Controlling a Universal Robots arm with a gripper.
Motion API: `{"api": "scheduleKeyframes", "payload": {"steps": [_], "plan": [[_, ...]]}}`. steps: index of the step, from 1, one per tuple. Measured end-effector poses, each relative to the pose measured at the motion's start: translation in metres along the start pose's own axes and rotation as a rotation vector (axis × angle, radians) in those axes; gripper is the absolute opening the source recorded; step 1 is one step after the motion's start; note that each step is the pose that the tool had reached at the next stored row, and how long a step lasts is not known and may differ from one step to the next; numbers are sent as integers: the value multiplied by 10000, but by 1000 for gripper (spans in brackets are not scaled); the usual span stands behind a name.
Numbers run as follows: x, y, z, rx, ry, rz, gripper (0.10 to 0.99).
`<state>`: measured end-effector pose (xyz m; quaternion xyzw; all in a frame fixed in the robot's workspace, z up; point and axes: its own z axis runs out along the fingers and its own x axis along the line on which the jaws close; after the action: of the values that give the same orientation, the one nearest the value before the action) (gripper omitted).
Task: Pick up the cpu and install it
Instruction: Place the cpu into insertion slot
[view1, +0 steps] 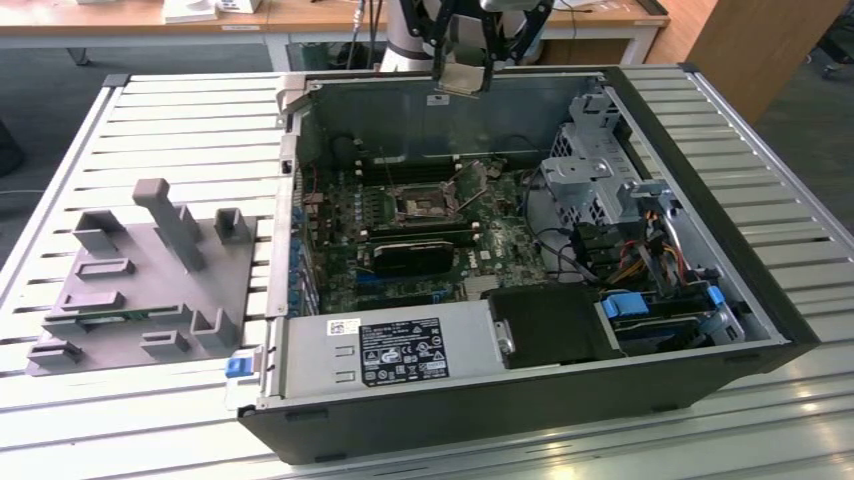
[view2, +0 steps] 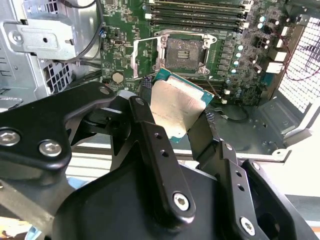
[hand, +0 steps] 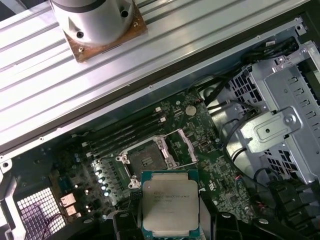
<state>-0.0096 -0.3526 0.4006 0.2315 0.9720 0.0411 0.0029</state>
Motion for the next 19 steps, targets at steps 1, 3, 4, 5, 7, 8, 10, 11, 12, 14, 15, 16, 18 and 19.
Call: {"api": "scheduleKeyframes", "payload": {"steps": [1, 3, 4, 5, 7, 8, 10, 11, 12, 14, 15, 16, 18, 19], "plan": [[0, 0, 0, 0, -4, 37, 541], [0, 1, 1, -2, -9, 115, 541], [0, 1, 1, -3, -13, 157, 541], [1, 1, 2, -3, -17, 200, 541], [1, 2, 2, -2, -24, 278, 541], [1, 3, 2, -2, -27, 313, 541], [2, 5, 2, 1, -35, 380, 541], [3, 5, 2, 3, -39, 414, 541], [3, 6, 2, 5, -43, 447, 541], [4, 7, 2, 7, -50, 515, 541], [4, 7, 2, 7, -52, 544, 541], [4, 7, 2, 7, -54, 571, 541], [4, 8, 2, 6, -59, 624, 541], [4, 8, 2, 5, -60, 648, 541]]}}
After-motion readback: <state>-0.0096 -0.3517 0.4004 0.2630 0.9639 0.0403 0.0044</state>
